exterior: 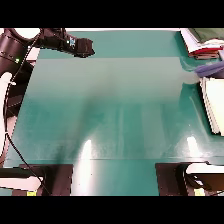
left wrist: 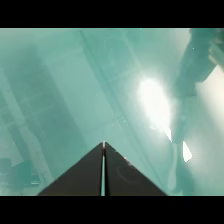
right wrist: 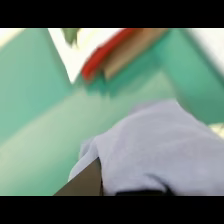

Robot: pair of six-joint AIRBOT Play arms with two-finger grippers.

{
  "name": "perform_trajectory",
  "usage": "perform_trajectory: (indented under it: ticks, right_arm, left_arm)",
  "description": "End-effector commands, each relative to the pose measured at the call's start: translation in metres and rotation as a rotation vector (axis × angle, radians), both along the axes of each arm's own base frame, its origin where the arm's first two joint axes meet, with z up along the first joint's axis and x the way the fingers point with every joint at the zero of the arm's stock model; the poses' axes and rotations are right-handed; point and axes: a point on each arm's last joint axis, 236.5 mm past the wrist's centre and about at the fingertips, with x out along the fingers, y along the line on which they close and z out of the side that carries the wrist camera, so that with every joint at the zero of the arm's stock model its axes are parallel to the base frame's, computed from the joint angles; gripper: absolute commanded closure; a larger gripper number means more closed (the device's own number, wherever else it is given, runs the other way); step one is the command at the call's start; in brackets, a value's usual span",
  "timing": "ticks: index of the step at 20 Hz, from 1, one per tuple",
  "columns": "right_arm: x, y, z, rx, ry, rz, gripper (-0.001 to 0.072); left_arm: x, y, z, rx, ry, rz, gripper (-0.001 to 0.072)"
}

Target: Fold the shirts.

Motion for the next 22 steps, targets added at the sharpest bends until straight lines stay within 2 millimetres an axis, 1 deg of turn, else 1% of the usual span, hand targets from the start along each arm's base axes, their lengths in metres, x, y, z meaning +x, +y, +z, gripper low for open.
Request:
perform_trajectory:
  ticks: [1, 3, 4, 7, 8, 9, 11, 13, 14, 15, 18, 19, 20, 21, 22]
  right_arm:
    - [-0.010, -0.003, 0.052, -0.098, -0.114, -0.049, 0.0700]
    - [-0.020, 0.003, 0.060, -0.132, -0.095, -0.040, 0.0700]
    - [-0.028, 0.004, 0.057, -0.153, -0.057, -0.042, 0.0700]
    - [-0.052, 0.007, 0.033, -0.172, 0.105, -0.033, 0.0700]
    - [-0.060, 0.006, 0.026, -0.173, 0.151, -0.040, 0.0700]
    - [-0.073, 0.000, 0.018, -0.168, 0.205, -0.067, 0.0700]
    - [-0.094, -0.002, 0.000, -0.151, 0.302, -0.104, 0.0700]
    - [-0.114, 0.002, -0.027, -0.134, 0.386, -0.116, 0.0700]
    - [-0.125, 0.007, -0.044, -0.121, 0.431, -0.119, 0.0699]
    - [-0.140, 0.011, -0.063, -0.111, 0.488, -0.127, 0.0699]
    - [-0.193, 0.019, -0.115, -0.109, 0.668, -0.169, 0.0696]
    - [-0.211, 0.021, -0.128, -0.102, 0.713, -0.194, 0.0648]
    - [-0.225, 0.024, -0.140, -0.085, 0.740, -0.208, 0.0450]
    - [-0.240, 0.024, -0.147, -0.070, 0.760, -0.232, 0.0268]
    - [-0.255, 0.022, -0.151, -0.053, 0.775, -0.266, 0.0150]
  left_arm:
    - [0.000, 0.000, 0.000, 0.000, 0.000, 0.000, 0.0679]
    - [0.000, 0.000, 0.000, 0.002, -0.001, -0.003, 0.0679]
    - [0.000, 0.000, -0.001, 0.005, -0.002, -0.006, 0.0679]
    - [-0.002, 0.000, -0.003, 0.011, 0.007, -0.011, 0.0679]
    - [-0.003, 0.000, -0.003, 0.012, 0.008, -0.012, 0.0679]
    - [-0.003, 0.000, -0.003, 0.013, 0.009, -0.013, 0.0679]
    - [-0.005, 0.000, -0.005, 0.024, 0.013, -0.025, 0.0679]
    - [-0.007, 0.000, -0.007, 0.036, 0.013, -0.039, 0.0679]
    - [-0.008, 0.000, -0.008, 0.038, 0.016, -0.040, 0.0679]
    - [-0.008, 0.000, -0.008, 0.040, 0.018, -0.042, 0.0679]
    - [-0.011, 0.000, -0.011, 0.057, 0.019, -0.062, 0.0679]
    - [-0.012, 0.000, -0.011, 0.061, 0.019, -0.067, 0.0679]
    - [-0.013, 0.000, -0.012, 0.062, 0.021, -0.068, 0.0679]
    - [-0.013, 0.001, -0.012, 0.063, 0.022, -0.068, 0.0679]
    - [-0.013, 0.001, -0.012, 0.063, 0.023, -0.069, 0.0679]
